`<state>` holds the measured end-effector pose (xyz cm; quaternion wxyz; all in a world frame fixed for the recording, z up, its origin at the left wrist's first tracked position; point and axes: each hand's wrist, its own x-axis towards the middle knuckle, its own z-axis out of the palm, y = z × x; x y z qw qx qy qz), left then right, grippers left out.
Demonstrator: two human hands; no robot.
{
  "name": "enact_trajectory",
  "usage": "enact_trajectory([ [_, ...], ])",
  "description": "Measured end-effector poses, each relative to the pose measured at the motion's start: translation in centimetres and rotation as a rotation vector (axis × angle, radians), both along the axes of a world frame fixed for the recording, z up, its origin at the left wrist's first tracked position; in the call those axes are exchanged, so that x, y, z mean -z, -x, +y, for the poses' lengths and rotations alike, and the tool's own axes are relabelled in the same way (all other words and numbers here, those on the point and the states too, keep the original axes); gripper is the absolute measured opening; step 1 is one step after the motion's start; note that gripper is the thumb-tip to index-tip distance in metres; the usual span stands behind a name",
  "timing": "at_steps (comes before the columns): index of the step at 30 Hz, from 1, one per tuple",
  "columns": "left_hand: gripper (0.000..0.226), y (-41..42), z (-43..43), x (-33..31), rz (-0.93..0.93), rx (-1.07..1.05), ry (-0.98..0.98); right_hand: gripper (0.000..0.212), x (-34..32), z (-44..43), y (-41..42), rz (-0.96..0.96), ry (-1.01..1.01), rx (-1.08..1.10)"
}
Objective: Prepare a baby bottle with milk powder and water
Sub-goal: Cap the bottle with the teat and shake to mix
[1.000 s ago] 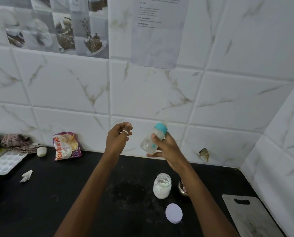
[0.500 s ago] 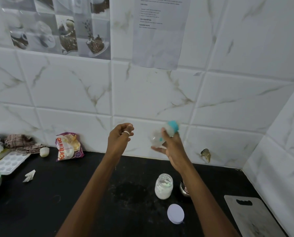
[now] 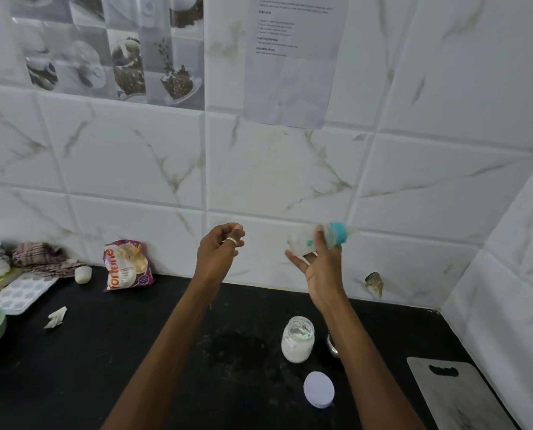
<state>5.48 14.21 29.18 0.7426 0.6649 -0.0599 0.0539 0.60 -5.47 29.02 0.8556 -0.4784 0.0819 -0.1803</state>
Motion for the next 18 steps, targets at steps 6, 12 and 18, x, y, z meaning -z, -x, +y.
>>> enact_trajectory([
  [6,0.008,-0.06,0.08,-0.24,-0.005,-0.003,0.004,0.063,0.42,0.06,-0.1,0.026,0.089,-0.067],
  [12,0.009,-0.21,-0.17,-0.19,0.0,-0.001,0.009,0.07,0.05,0.8,-0.14,0.085,0.351,-0.201],
  [18,0.007,-0.31,-0.09,0.02,0.001,0.002,0.003,0.052,0.28,1.04,-0.52,0.056,0.185,-0.1],
])
